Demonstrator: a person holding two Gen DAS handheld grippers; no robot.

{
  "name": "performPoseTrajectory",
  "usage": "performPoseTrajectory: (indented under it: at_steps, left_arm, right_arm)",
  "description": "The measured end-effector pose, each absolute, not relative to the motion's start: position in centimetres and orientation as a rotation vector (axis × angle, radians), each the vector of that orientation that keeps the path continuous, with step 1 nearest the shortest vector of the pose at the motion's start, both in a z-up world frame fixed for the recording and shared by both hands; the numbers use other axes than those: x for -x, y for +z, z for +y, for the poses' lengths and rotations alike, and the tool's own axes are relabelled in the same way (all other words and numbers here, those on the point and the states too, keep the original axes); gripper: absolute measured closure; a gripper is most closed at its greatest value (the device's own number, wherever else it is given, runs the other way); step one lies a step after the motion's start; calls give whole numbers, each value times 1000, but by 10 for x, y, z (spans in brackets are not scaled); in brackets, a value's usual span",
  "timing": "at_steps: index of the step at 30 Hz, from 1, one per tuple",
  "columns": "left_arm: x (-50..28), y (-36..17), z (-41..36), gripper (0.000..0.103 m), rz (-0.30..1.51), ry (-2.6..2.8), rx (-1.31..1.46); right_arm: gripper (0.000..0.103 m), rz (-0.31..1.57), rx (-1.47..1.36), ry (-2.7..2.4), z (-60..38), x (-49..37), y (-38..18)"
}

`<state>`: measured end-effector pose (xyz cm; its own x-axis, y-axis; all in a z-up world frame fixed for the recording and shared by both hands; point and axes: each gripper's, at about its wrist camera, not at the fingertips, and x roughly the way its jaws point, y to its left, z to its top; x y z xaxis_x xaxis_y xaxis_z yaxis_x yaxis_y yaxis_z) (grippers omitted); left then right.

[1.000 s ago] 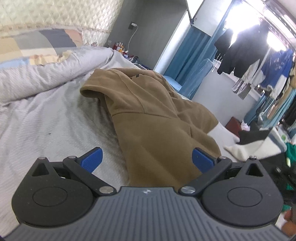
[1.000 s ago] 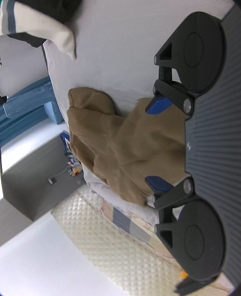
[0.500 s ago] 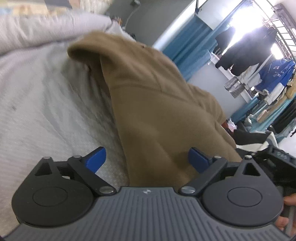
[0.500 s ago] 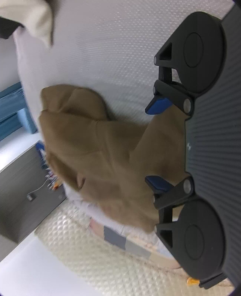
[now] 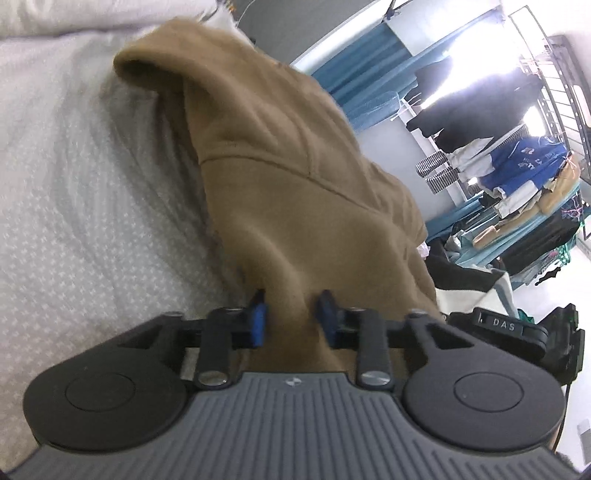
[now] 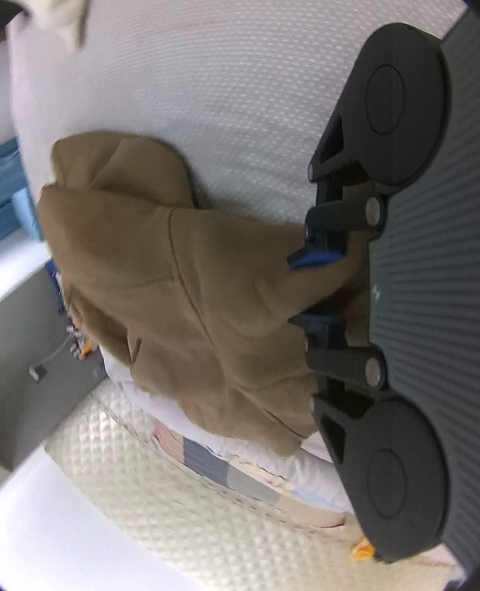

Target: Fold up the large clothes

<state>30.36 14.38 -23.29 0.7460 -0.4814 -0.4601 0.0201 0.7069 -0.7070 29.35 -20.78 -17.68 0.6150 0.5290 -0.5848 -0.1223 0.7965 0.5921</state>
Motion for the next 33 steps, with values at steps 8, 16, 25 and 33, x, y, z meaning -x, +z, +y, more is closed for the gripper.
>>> performPoseTrajectory:
  at_steps: [8,16,25,33]
  left_arm:
    - [-258,-186,149,92,610,-193,681]
    - [-189,-155,170,95,532,-117,692]
    - [-146,-150,152,96,575,-23,620]
    - [-171,-153,115,96,715,129,467]
  right_arm:
    - [87,720,-511,540,-209,-264,-141]
    - [88,683,-433,662,-195,-214,-119]
    - [88,829,-422,556,-197,-208,-137]
    - [88,944,-389,473,-189,-221,-174]
